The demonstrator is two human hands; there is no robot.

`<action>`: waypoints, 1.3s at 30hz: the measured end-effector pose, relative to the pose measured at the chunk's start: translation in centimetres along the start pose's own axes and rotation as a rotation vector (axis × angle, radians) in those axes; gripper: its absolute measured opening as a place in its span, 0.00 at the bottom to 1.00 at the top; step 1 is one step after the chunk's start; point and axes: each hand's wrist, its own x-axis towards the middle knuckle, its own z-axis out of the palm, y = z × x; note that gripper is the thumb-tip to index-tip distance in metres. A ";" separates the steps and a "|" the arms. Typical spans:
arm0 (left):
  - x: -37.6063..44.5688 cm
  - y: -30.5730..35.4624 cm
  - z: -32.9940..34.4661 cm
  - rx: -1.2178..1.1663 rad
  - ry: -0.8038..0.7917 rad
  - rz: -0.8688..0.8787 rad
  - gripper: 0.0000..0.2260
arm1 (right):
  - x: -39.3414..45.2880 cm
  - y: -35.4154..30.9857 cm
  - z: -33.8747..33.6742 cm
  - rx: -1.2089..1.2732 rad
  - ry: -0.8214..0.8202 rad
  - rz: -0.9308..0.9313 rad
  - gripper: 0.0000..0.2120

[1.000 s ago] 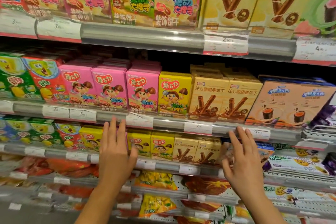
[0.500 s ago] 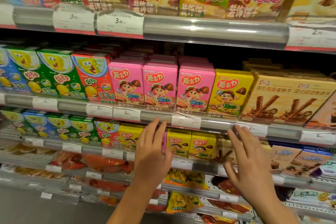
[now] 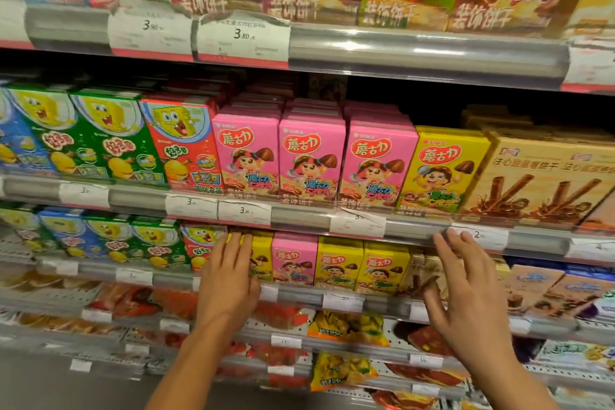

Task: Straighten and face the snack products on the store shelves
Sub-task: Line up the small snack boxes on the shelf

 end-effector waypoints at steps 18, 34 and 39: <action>-3.6 -1.4 -2.7 0.063 0.044 -0.010 0.28 | -0.2 1.5 -0.2 -0.054 -0.031 -0.071 0.37; -5.3 1.4 -19.7 -0.238 0.242 0.097 0.24 | -0.5 1.2 0.0 0.072 -0.004 -0.012 0.35; -2.7 3.1 -24.7 -0.416 0.364 0.160 0.20 | -0.4 1.1 -0.5 0.045 -0.007 -0.002 0.35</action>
